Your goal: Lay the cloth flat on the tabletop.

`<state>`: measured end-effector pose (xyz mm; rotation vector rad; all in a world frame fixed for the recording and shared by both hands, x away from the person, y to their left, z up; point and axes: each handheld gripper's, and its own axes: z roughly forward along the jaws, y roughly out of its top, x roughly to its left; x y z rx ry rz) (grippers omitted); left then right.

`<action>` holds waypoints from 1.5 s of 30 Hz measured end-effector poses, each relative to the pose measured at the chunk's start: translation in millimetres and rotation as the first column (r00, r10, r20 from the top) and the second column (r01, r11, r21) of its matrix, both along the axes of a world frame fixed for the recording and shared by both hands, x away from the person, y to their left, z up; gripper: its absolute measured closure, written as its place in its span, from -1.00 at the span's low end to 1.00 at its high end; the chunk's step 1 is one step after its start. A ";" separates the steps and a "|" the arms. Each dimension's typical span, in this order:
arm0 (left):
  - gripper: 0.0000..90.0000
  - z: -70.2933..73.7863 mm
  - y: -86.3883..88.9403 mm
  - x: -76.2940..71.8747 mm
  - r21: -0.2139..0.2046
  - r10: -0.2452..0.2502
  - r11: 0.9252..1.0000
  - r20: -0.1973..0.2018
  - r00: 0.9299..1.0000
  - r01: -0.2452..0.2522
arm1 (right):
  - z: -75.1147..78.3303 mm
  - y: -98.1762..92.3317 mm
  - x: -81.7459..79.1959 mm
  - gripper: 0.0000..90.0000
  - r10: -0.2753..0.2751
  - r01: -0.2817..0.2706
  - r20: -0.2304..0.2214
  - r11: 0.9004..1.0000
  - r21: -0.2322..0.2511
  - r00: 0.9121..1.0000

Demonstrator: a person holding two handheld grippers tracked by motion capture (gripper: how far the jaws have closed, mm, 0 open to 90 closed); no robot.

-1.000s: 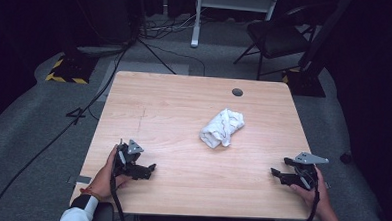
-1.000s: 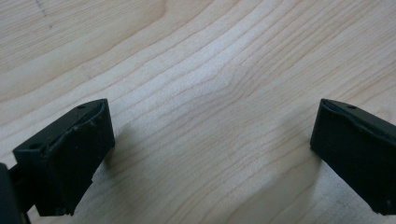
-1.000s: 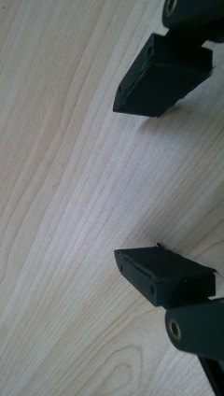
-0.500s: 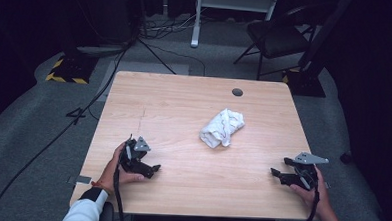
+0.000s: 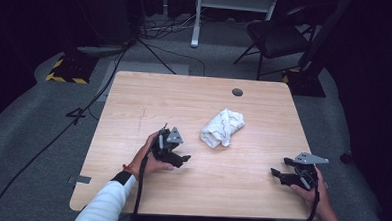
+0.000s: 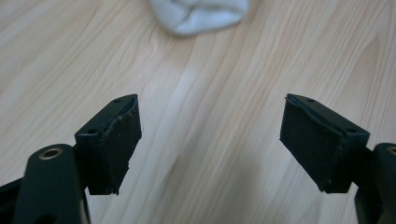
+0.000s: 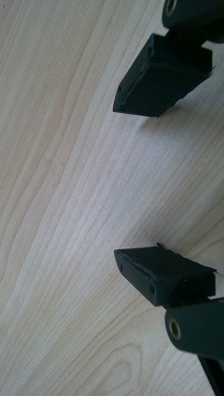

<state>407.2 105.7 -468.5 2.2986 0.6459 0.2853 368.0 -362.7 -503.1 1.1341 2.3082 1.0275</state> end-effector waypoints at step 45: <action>0.67 32.2 -47.0 80.6 -0.019 0.084 0.996 0.172 0.981 -0.082 | 0.0 0.0 0.1 -0.45 0.005 -0.005 -0.003 1.000 0.001 1.000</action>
